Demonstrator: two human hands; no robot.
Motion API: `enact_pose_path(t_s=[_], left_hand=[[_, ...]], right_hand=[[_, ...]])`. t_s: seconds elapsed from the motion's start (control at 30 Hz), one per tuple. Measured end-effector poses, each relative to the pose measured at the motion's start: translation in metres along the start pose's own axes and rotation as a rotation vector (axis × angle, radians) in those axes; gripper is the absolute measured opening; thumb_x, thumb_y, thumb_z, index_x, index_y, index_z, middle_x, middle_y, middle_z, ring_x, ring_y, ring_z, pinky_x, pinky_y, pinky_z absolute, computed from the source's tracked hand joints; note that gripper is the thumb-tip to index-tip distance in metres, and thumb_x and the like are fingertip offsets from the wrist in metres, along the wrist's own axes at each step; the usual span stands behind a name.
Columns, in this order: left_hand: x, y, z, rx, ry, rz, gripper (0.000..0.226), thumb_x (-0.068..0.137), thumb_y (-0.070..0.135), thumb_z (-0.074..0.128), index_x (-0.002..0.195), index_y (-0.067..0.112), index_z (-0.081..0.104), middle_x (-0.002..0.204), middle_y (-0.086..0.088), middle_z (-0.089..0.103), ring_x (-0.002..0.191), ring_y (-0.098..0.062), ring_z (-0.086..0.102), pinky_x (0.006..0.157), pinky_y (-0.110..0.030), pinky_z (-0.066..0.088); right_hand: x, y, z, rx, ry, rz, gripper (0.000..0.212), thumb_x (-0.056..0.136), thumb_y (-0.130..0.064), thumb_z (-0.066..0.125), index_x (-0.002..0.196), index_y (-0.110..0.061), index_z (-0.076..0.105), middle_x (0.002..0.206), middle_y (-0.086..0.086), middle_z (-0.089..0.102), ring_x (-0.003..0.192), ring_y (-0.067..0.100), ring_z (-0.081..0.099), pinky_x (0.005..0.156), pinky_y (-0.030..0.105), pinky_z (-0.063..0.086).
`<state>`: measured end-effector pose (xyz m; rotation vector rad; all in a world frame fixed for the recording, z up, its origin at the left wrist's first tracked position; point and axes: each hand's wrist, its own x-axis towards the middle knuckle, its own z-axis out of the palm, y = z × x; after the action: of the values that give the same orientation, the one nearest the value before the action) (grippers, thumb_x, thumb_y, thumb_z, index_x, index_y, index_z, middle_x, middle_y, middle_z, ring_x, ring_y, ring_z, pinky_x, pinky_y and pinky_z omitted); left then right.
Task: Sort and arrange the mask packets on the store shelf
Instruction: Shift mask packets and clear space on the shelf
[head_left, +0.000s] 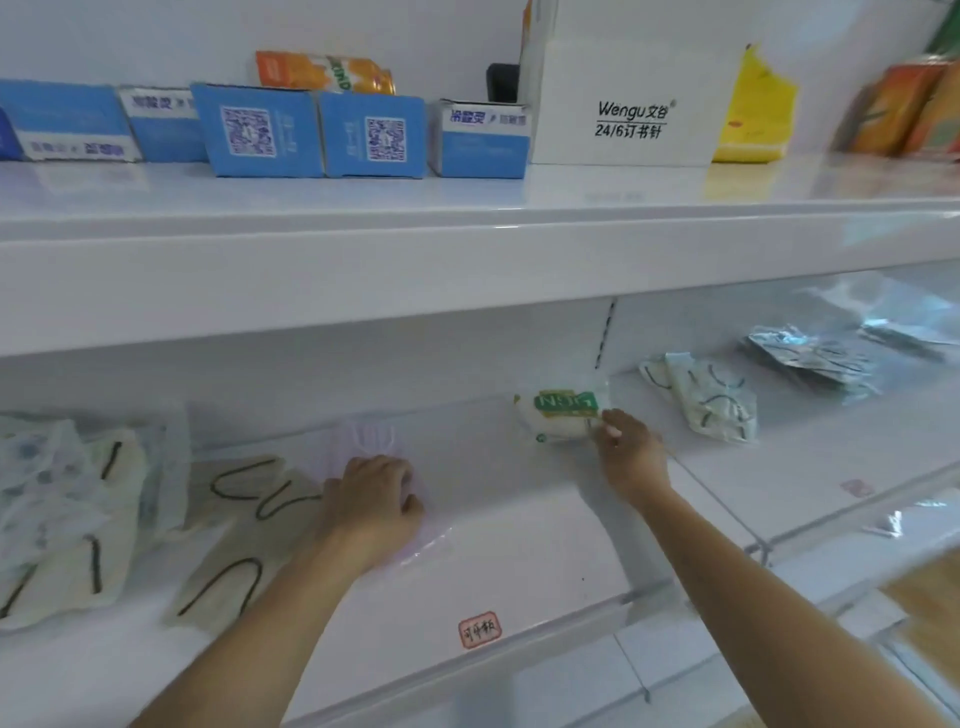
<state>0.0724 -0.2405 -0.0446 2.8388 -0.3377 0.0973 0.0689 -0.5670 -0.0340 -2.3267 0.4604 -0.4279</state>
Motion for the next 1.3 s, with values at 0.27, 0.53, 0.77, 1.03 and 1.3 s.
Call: enact_pose_path(t_s=[0.27,0.53,0.77,1.03,1.3], left_hand=[[0.000,-0.010,-0.010,-0.193,0.047,0.008,0.036,0.089,0.032,0.057,0.124,0.023,0.064,0.124,0.008,0.065,0.106,-0.017,0.063,0.090,-0.032,0.050],[-0.043,-0.055,-0.048,-0.081,0.241,-0.126,0.055,0.080,0.047,0.038,0.119,0.019,0.067,0.122,0.002,0.068,0.112,-0.027,0.064,0.093,-0.040,0.051],[-0.124,-0.152,-0.092,0.064,0.479,-0.327,0.030,0.082,0.029,0.055,0.108,0.020,0.068,0.109,0.002,0.066,0.097,-0.028,0.061,0.077,-0.042,0.049],[-0.190,-0.241,-0.147,0.069,0.664,-0.409,0.035,0.076,0.025,0.049,0.099,0.013,0.073,0.099,-0.005,0.071,0.085,-0.030,0.066,0.067,-0.037,0.056],[-0.183,-0.269,-0.128,0.228,0.415,-0.250,0.016,0.069,0.027,0.053,0.081,0.021,0.063,0.081,0.010,0.064,0.096,-0.023,0.062,0.078,-0.041,0.041]], right_hand=[[0.003,-0.027,0.009,-0.496,-0.295,-0.146,0.068,0.099,-0.046,0.050,0.158,-0.045,0.015,0.171,-0.010,-0.001,0.154,0.042,-0.009,0.120,0.067,0.002],[-0.062,-0.131,0.073,-0.282,-0.531,-0.597,0.062,0.100,-0.042,0.052,0.156,-0.039,0.026,0.168,-0.005,0.017,0.157,0.025,0.002,0.124,0.052,0.014],[-0.129,-0.234,0.145,-0.064,-0.716,-0.796,0.047,0.098,-0.031,0.055,0.144,-0.029,0.048,0.147,-0.002,0.044,0.138,0.019,0.040,0.111,0.031,0.034],[-0.195,-0.308,0.208,0.259,-0.790,-0.577,0.017,0.097,-0.030,0.062,0.113,-0.031,0.061,0.106,-0.013,0.062,0.085,0.002,0.063,0.062,0.014,0.046],[-0.228,-0.347,0.263,0.256,-0.647,-0.234,0.079,0.087,-0.047,0.071,0.150,-0.018,0.034,0.139,0.007,0.052,0.122,0.025,0.054,0.094,0.034,0.045]])
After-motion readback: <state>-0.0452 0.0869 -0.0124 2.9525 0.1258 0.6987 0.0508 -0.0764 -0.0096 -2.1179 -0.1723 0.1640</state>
